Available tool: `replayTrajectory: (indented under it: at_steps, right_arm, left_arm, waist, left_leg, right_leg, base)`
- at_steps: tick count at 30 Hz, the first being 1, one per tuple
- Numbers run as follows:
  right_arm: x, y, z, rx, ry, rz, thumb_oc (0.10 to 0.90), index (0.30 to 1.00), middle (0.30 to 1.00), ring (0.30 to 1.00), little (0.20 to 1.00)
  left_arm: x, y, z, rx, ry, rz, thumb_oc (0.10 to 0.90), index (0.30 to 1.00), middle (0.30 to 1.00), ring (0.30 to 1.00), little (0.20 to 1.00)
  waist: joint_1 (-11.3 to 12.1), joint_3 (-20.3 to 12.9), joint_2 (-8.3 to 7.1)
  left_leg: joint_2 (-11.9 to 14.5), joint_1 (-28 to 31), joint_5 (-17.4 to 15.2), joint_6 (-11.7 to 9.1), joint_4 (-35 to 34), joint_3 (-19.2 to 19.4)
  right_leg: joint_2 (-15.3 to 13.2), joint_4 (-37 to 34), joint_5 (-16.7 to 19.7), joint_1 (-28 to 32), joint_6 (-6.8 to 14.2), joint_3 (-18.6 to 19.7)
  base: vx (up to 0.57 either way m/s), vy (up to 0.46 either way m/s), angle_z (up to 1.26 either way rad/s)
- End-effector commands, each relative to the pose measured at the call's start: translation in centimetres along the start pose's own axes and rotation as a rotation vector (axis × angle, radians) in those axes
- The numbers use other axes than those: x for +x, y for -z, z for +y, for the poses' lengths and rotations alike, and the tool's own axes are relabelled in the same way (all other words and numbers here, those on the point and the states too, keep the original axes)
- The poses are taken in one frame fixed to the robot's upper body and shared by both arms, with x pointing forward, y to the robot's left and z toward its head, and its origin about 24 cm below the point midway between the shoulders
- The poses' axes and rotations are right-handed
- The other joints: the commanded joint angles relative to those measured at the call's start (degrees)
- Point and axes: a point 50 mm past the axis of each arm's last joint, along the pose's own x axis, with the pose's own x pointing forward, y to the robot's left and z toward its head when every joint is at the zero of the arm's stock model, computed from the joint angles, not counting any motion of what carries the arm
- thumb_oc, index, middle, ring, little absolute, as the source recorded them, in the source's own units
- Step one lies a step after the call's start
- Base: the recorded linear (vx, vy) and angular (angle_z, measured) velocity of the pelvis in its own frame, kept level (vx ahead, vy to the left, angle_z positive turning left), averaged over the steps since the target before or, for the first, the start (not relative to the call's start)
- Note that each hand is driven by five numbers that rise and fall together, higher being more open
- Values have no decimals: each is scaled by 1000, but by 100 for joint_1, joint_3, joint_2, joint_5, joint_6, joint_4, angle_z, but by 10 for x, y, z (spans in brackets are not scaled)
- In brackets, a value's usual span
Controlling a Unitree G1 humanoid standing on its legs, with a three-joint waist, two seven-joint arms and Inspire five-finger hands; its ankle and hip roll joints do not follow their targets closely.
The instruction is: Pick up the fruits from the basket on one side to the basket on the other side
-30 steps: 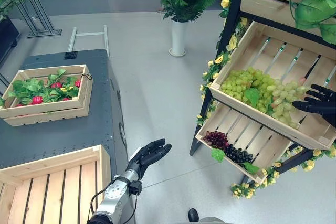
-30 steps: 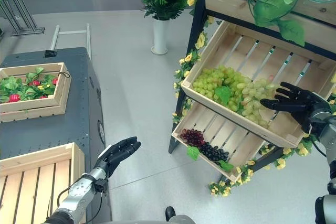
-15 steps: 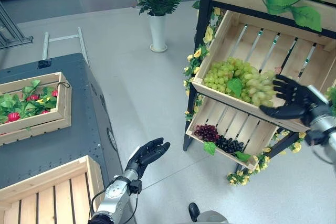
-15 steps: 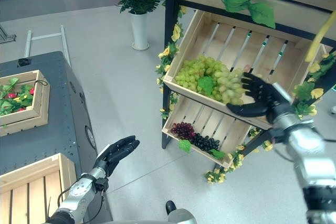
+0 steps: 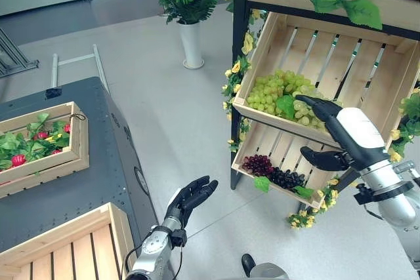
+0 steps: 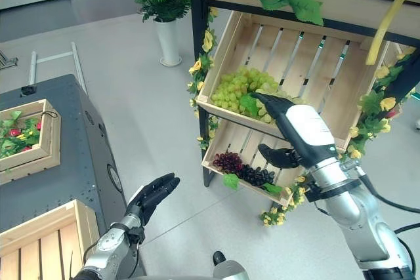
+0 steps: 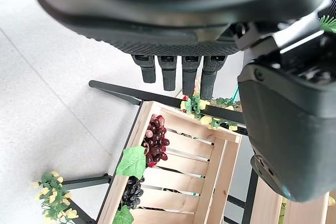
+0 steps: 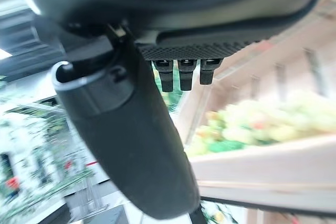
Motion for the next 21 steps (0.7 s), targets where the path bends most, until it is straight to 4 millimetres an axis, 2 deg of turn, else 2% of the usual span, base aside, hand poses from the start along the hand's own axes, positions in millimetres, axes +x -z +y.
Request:
replayTrajectory:
  at_steps: [1,4,6,10,17,21]
  right_arm:
    - [25,-18,-16,-81,168,-180,800,900,900,900,900]
    - [29,-20,0,-37,129,-180,800,900,900,900,900]
    - [29,-23,4,-19,128,-196,800,900,900,900,900]
    - [32,-43,22,78,123,-306,800,900,900,900,900]
    - [37,-57,57,215,27,-343,800,900,900,900,900]
    - [33,-49,105,292,-99,-193,800,900,900,900,900]
  left_arm:
    - [13,-34,0,76,42,-175,800,900,900,900,900]
    - [13,-31,-2,82,52,-162,800,900,900,900,900]
    - [13,-30,-3,84,52,-158,800,900,900,900,900]
    - [14,-27,-5,89,58,-140,800,900,900,900,900]
    - [16,-20,-10,138,70,-85,800,900,900,900,900]
    - [16,-3,-10,173,60,17,800,900,900,900,900]
  waist:
    - [372,-203,-62]
    - [459,-200,-62]
    - [479,-201,-58]
    - [596,-175,-36]
    - [814,-145,-14]
    - [1007,-107,-32]
  left_leg:
    - [-358,223,-894,208,71,-190]
    - [-358,225,-893,215,72,-244]
    - [-356,223,-888,216,69,-261]
    - [-368,221,-870,211,69,-358]
    - [-398,176,-852,209,92,-523]
    - [-416,154,-846,191,108,-692]
  right_leg:
    - [467,188,-448,169,-95,-119]
    - [436,171,-461,207,-96,-212]
    - [428,169,-461,210,-97,-240]
    - [377,168,-470,241,-88,-394]
    - [307,169,-494,259,-93,-615]
    - [237,165,-541,325,-109,-877]
  base:
    - [-1,-40,5]
    - [5,-40,9]
    - [8,-39,11]
    - [8,-36,10]
    - [-8,-34,10]
    - [-7,-59,17]
